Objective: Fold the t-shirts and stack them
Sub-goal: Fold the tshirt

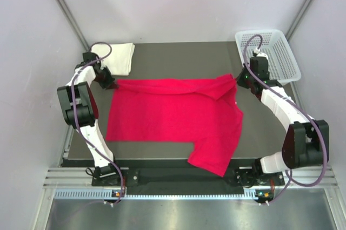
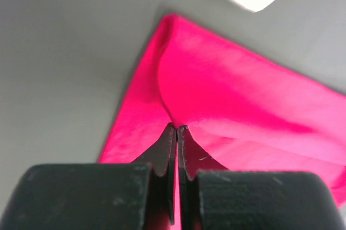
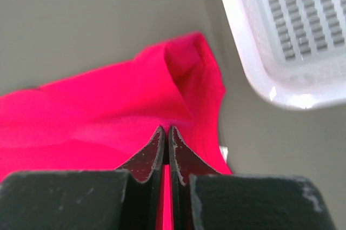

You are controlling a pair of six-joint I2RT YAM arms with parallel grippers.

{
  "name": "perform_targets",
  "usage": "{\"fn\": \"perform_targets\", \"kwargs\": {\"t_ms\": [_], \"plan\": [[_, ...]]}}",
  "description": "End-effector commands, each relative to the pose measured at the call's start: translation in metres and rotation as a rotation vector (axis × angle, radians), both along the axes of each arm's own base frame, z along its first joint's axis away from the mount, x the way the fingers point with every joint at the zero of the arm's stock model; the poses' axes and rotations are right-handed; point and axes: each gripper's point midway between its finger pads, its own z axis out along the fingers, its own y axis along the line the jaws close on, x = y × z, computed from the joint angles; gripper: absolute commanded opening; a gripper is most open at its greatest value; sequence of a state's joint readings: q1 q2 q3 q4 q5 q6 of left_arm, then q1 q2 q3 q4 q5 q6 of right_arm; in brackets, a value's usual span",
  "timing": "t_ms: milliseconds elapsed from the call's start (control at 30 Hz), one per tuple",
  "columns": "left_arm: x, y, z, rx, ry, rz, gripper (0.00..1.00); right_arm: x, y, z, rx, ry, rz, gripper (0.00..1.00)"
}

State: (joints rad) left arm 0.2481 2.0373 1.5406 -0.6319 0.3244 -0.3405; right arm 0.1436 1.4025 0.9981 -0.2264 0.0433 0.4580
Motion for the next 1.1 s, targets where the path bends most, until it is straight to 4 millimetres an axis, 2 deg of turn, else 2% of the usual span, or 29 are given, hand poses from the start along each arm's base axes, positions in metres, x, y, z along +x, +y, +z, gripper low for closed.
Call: {"fn": "perform_targets", "kwargs": {"t_ms": [0,33,67,100,133,200,300,333,467,567,667,700,733,800,833,900,933,967,1000,1067], "plan": [[0.037,-0.003,0.044,-0.057,-0.176,0.000,0.00,0.039,0.005,0.043,-0.013,-0.139,0.002,0.00],[0.041,-0.006,0.048,-0.076,-0.194,-0.002,0.00,0.051,0.006,0.062,-0.012,-0.183,-0.001,0.00],[0.046,-0.007,0.050,-0.093,-0.211,-0.002,0.00,0.059,0.006,0.069,-0.011,-0.200,-0.005,0.00],[0.055,-0.011,0.057,-0.126,-0.249,-0.004,0.00,0.069,0.008,0.065,-0.018,-0.190,-0.004,0.00],[0.059,-0.011,0.061,-0.138,-0.267,0.000,0.00,0.081,0.009,0.086,-0.013,-0.235,-0.007,0.00],[0.070,-0.010,0.071,-0.169,-0.319,0.021,0.00,0.099,0.011,0.102,-0.008,-0.280,-0.014,0.00],[0.081,-0.004,0.083,-0.180,-0.373,0.058,0.00,0.115,0.013,0.108,0.002,-0.301,-0.023,0.00],[0.083,0.001,0.084,-0.177,-0.380,0.075,0.00,0.120,0.014,0.116,0.006,-0.319,-0.024,0.00],[0.089,0.012,0.083,-0.190,-0.385,0.106,0.00,0.132,0.017,0.108,0.027,-0.299,-0.029,0.00],[0.087,0.018,0.075,-0.205,-0.352,0.121,0.00,0.128,0.019,0.104,0.042,-0.285,-0.028,0.00],[0.076,0.011,0.064,-0.231,-0.294,0.104,0.00,0.118,0.017,0.091,0.045,-0.253,-0.030,0.00],[0.071,0.010,0.061,-0.234,-0.275,0.102,0.00,0.112,0.018,0.094,0.049,-0.255,-0.031,0.00],[0.066,0.009,0.057,-0.236,-0.258,0.100,0.00,0.105,0.018,0.083,0.053,-0.229,-0.023,0.00],[0.051,0.005,0.050,-0.225,-0.226,0.086,0.00,0.092,0.017,0.086,0.055,-0.230,-0.021,0.00],[0.047,0.005,0.048,-0.217,-0.218,0.080,0.00,0.084,0.017,0.075,0.054,-0.202,-0.016,0.00],[0.034,0.005,0.039,-0.200,-0.168,0.069,0.00,0.072,0.016,0.077,0.055,-0.200,-0.012,0.00],[0.031,0.004,0.038,-0.194,-0.154,0.062,0.00,0.066,0.015,0.068,0.054,-0.175,-0.006,0.00],[0.029,0.007,0.035,-0.183,-0.138,0.054,0.00,0.060,0.015,0.071,0.052,-0.178,-0.002,0.00],[0.023,0.008,0.030,-0.173,-0.103,0.058,0.00,0.054,0.015,0.062,0.048,-0.157,0.000,0.00],[0.021,0.011,0.027,-0.155,-0.073,0.049,0.00,0.048,0.013,0.060,0.040,-0.156,0.004,0.00]]}}
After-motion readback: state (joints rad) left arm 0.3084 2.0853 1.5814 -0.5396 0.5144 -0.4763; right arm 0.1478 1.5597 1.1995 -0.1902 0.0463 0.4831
